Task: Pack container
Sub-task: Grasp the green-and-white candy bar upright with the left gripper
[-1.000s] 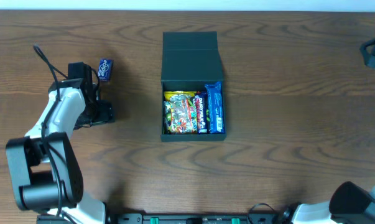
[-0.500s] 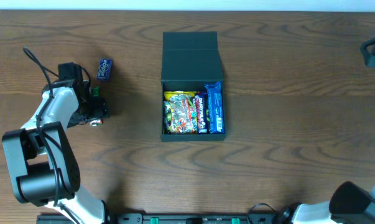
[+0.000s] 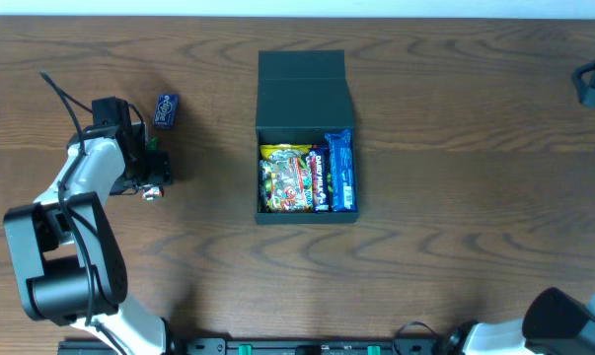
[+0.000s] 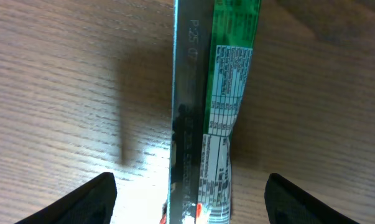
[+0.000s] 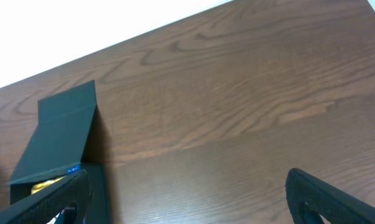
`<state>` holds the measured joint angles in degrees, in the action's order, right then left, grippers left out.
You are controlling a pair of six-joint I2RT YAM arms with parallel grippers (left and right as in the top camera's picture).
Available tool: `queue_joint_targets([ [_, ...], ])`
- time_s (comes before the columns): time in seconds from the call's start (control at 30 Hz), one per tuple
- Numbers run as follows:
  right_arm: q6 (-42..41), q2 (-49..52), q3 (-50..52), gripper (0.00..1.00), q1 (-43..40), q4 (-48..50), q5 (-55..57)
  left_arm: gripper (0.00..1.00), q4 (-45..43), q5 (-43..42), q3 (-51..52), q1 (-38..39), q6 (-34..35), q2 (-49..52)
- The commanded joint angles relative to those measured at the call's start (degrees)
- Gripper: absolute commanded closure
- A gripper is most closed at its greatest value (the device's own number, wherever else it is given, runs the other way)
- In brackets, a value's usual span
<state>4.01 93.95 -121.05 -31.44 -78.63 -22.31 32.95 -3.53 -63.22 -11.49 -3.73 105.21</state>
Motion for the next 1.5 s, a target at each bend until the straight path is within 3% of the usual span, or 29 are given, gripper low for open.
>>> queue_joint_targets([
  [0.0, 0.8, -0.1, 0.1, 0.01, 0.0, -0.1, -0.2, 0.25, 0.0, -0.6, 0.0, -0.2, -1.0, 1.6],
  [0.73, 0.8, -0.1, 0.1, 0.01, 0.0, -0.2, -0.2, 0.49, -0.2, -0.6, 0.0, -0.2, -1.7, 2.5],
  [1.03, 0.8, -0.1, 0.1, 0.01, 0.0, -0.2, -0.2, 0.65, -0.1, -0.8, 0.0, -0.2, -1.4, 2.5],
  [1.2, 0.8, -0.1, 0.1, 0.01, 0.0, -0.2, -0.2, 0.68, 0.2, -1.0, 0.0, -0.2, -1.4, 2.5],
  [1.47, 0.8, -0.1, 0.1, 0.01, 0.0, -0.2, -0.2, 0.8, 1.1, -1.0, 0.0, -0.2, 0.1, 2.5],
])
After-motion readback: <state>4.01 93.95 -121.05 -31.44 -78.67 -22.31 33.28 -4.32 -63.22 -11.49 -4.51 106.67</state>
